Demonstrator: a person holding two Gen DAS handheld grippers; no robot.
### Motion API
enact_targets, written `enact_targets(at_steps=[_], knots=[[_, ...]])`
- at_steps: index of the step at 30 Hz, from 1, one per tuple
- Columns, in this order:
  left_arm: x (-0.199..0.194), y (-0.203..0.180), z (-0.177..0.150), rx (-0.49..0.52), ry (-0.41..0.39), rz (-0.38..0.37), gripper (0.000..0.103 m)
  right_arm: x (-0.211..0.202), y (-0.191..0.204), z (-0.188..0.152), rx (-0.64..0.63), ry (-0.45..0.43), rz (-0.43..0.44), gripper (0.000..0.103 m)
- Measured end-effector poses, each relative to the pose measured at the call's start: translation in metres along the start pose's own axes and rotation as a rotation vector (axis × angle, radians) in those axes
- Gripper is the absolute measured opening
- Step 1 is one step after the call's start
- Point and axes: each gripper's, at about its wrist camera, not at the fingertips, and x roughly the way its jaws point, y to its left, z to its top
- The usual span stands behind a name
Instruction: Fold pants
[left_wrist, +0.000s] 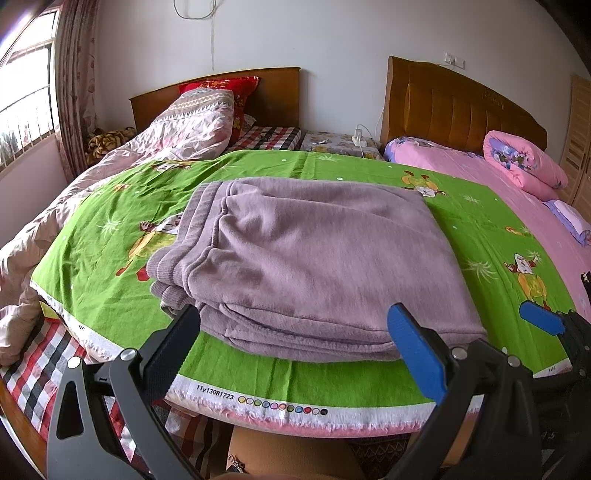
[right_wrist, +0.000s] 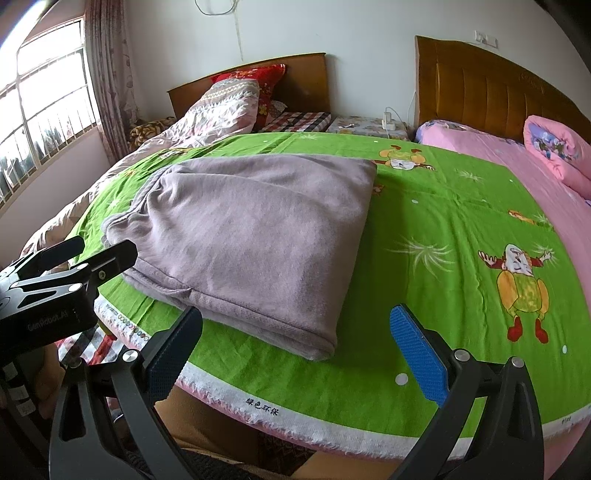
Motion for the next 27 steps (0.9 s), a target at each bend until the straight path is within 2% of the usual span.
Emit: enact_targets(at_steps=[27], knots=[[0.0021, 0.0015, -0.0026, 0.004, 0.005, -0.003, 0.101, 0.0021, -0.001, -0.0064, 0.009, 0.013, 0.0, 0.098]])
